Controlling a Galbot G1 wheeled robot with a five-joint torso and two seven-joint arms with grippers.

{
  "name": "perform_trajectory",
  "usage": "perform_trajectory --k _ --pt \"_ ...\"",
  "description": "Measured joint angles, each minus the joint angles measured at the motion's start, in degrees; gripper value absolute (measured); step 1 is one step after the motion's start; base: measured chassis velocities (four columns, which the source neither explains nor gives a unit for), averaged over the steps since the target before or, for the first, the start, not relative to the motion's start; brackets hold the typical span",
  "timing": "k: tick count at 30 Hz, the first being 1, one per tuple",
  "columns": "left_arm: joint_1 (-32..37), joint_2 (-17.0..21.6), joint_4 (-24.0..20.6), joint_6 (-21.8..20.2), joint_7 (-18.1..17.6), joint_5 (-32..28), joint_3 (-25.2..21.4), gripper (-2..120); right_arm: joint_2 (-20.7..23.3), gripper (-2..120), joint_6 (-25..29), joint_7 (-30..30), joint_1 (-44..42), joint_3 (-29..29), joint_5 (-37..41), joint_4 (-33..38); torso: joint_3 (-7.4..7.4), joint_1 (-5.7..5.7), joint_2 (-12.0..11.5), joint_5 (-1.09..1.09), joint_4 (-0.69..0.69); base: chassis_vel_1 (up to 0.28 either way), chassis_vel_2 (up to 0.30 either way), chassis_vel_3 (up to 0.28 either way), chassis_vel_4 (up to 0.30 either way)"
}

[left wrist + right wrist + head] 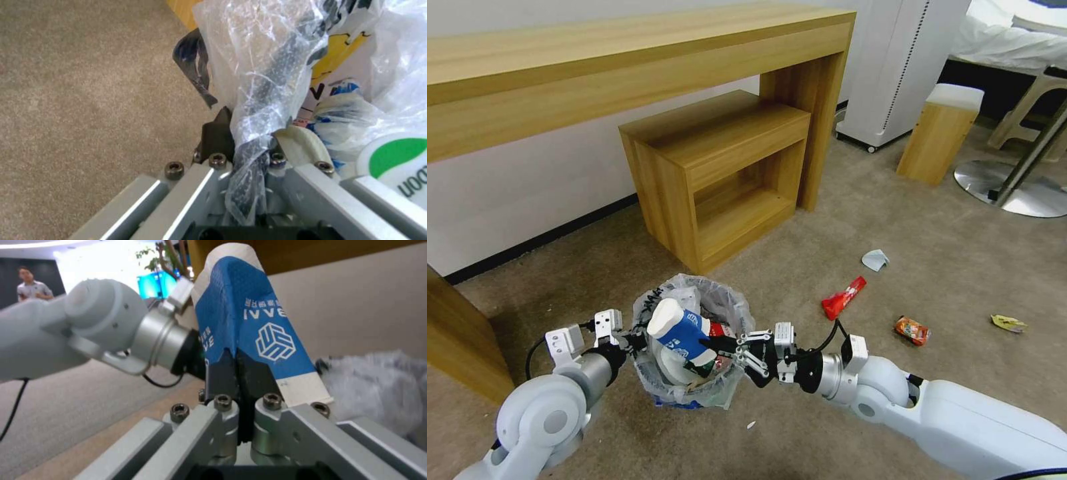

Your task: Pick up the trash bin and place the garbage on the floor into it.

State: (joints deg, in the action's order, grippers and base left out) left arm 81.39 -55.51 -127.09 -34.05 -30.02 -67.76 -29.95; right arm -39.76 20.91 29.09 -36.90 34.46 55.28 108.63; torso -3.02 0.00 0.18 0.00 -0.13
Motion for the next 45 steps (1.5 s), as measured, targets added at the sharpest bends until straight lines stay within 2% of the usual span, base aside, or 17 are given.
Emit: perform_trajectory --k 8,10,12,14,15,16,18,21,22,24,26,28,30,32,34,36,45 --pt "0.56 -0.09 -0.91 0.00 0.00 -0.01 -0.23 0 -1.12 0 0.15 -0.07 -0.35 0.49 -1.15 -2.05 0.00 0.00 0.00 0.00 0.00 0.000 0.000 0.000 0.000" --pt "0.84 -0.03 -1.46 0.00 0.01 -0.03 -0.37 0 -1.42 9 0.15 0.14 -0.55 0.54 -1.43 -2.77 0.00 0.00 0.00 0.00 0.00 0.000 0.000 0.000 0.000" --pt "0.91 -0.04 -1.64 0.00 0.01 -0.07 -0.38 0 -1.54 12 0.15 0.22 -0.63 0.57 -1.54 -2.99 0.00 0.00 0.00 0.00 0.00 0.000 0.000 0.000 0.000" --pt "1.13 -0.09 -2.16 0.00 0.01 -0.09 -0.38 0 -2.09 23 0.16 0.36 -0.83 0.66 -2.12 -3.83 0.00 0.00 0.00 0.00 0.00 0.000 0.000 0.000 0.000" --pt "1.13 -0.09 -2.16 0.00 0.01 -0.09 -0.38 0 -2.09 23 0.16 0.36 -0.83 0.66 -2.12 -3.83 0.00 0.00 0.00 0.00 0.00 0.000 0.000 0.000 0.000" --pt "1.30 -0.14 -2.52 0.00 0.00 -0.06 -0.39 0 -2.48 32 0.23 0.37 -0.86 0.71 -2.37 -4.37 0.00 0.00 0.00 0.00 0.00 0.000 0.000 0.000 0.000" --pt "1.38 -0.14 -2.67 0.00 0.00 -0.06 -0.39 0 -2.60 34 0.27 0.37 -0.86 0.73 -2.43 -4.52 0.00 0.00 0.00 0.00 0.00 0.000 0.000 0.000 0.000" --pt "1.65 -0.08 -3.12 -0.04 -0.01 -0.05 -0.38 0 -3.26 49 0.51 0.28 -0.70 0.74 -2.82 -5.34 0.00 0.00 0.00 0.00 0.00 0.000 0.000 0.000 0.000" --pt "1.65 -0.08 -3.12 -0.04 -0.01 -0.05 -0.38 0 -3.26 49 0.51 0.28 -0.70 0.74 -2.82 -5.34 0.00 0.00 0.00 0.00 0.00 0.000 0.000 0.000 0.000" --pt "1.65 -0.03 -3.13 -0.05 0.00 -0.06 -0.38 0 -3.37 61 0.54 0.23 -0.67 0.46 -2.88 -5.35 0.00 0.00 0.00 0.00 0.00 0.000 0.000 0.000 0.000" --pt "1.65 -0.03 -3.13 -0.06 0.00 -0.06 -0.38 0 -3.37 62 0.54 0.23 -0.69 0.37 -2.91 -5.32 0.00 0.00 0.00 0.00 0.00 0.000 0.000 0.000 0.000" --pt "1.65 -0.02 -3.08 -0.08 0.03 -0.07 -0.36 0 -3.12 74 0.56 0.23 -1.09 -0.37 -3.02 -5.18 0.00 0.00 0.00 0.00 0.00 0.000 0.000 0.000 0.000" --pt "1.63 -0.04 -2.93 -0.08 0.07 -0.07 -0.33 0 -3.03 77 0.61 0.23 -1.24 -0.61 -3.02 -5.13 0.00 0.00 0.00 0.00 0.00 0.000 0.000 0.000 0.000" --pt "1.56 -0.17 -2.20 -0.09 0.24 -0.08 -0.20 0 -2.80 89 0.62 0.08 -1.67 -1.58 -2.96 -4.78 0.00 0.00 0.00 0.00 0.00 0.000 0.000 0.000 0.000" --pt "1.55 -0.22 -1.97 -0.09 0.34 -0.08 -0.12 0 -2.70 91 0.62 -0.01 -1.84 -2.11 -2.88 -4.55 0.00 0.00 0.00 0.00 0.00 0.000 0.000 0.000 0.000" --pt "1.49 -0.42 -1.37 -0.08 0.49 0.03 0.02 0 -2.65 99 0.65 -0.33 -2.17 -3.53 -2.58 -3.98 0.00 0.00 0.00 0.00 0.00 0.000 0.000 0.000 0.000" --pt "1.30 -0.54 -0.23 -0.09 0.63 0.41 0.14 0 -3.37 100 0.62 -3.79 -4.27 -10.96 -1.29 -1.70 0.00 0.00 0.00 0.00 0.00 0.000 0.000 0.000 0.000"
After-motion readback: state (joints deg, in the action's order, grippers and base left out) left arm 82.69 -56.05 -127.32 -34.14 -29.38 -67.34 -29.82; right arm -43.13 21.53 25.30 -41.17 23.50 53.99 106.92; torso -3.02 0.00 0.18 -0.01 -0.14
